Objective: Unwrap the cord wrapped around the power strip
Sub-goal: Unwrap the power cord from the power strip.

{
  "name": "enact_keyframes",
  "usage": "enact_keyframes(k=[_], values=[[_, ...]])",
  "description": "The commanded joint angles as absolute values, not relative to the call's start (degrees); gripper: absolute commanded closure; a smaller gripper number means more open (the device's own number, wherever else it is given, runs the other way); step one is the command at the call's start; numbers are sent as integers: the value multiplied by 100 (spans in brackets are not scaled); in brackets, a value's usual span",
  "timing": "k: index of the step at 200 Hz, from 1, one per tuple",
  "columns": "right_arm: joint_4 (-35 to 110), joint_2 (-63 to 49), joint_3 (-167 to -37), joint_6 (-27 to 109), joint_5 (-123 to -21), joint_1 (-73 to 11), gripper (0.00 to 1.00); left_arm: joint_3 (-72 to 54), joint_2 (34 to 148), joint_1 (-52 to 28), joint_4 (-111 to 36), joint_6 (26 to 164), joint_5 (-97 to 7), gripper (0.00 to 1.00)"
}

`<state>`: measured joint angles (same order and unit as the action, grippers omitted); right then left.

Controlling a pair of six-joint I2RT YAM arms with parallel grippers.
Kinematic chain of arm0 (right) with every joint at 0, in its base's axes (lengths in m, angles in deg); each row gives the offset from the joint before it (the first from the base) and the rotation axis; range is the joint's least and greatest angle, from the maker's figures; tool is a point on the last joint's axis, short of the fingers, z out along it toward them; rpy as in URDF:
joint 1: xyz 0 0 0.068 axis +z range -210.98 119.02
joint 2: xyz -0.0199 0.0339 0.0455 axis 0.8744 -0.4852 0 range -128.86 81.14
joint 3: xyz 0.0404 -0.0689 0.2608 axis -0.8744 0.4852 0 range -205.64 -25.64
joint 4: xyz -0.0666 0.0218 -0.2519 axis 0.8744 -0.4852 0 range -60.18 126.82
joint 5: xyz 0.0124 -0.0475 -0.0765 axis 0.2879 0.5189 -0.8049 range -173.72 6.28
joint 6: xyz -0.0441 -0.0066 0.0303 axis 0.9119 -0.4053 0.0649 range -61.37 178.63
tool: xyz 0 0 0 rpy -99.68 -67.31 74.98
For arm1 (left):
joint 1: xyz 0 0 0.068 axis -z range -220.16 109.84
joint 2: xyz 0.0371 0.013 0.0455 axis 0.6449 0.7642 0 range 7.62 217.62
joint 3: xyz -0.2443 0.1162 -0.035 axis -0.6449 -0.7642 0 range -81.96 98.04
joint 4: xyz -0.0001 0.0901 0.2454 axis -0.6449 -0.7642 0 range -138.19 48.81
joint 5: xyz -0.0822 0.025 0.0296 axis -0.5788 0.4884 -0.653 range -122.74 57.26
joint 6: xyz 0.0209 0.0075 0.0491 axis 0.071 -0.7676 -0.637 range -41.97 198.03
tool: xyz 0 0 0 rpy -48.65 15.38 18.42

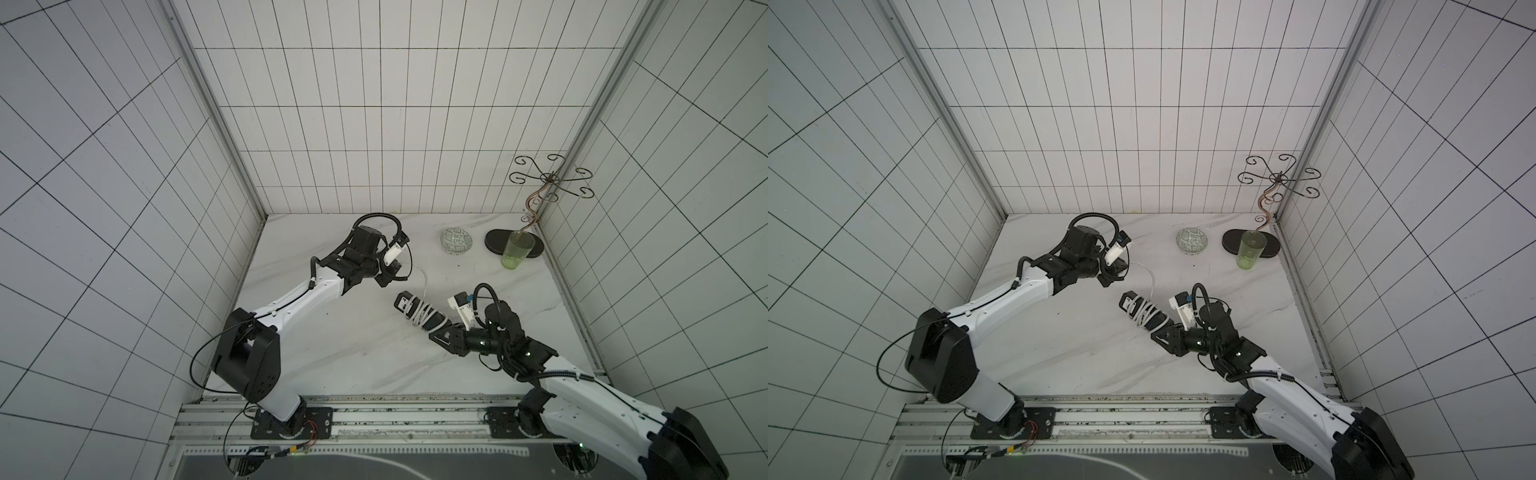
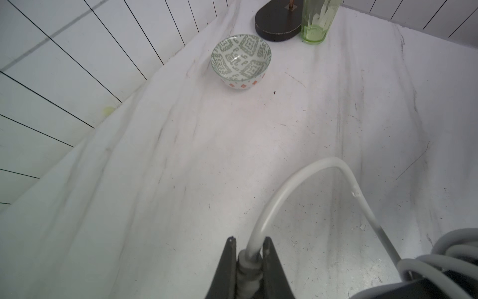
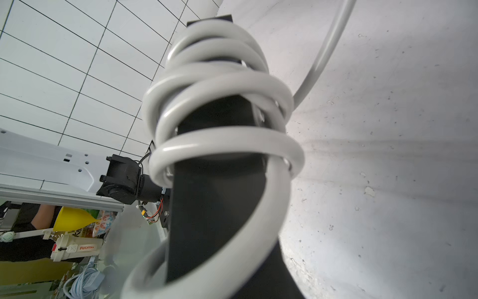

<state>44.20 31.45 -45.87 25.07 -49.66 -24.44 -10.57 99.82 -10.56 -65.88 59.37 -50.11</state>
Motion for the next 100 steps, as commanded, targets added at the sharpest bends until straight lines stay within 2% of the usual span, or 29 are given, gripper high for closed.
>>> enact_keyframes(k=[1,80,100], values=[[4598,3449,-5529,2618,-4654,-2372,100,-1129,10315,-1357,-6761,6193,-5952,87],[4848,3552,-6028,2444,-5231,-2386,100,-2247,10212,-1722,-6093,6458,-6264,70],[5022,3356,-6158,2354,-5409,-2386,100,-2379,10121,-1722,-5991,6458,-6210,58]])
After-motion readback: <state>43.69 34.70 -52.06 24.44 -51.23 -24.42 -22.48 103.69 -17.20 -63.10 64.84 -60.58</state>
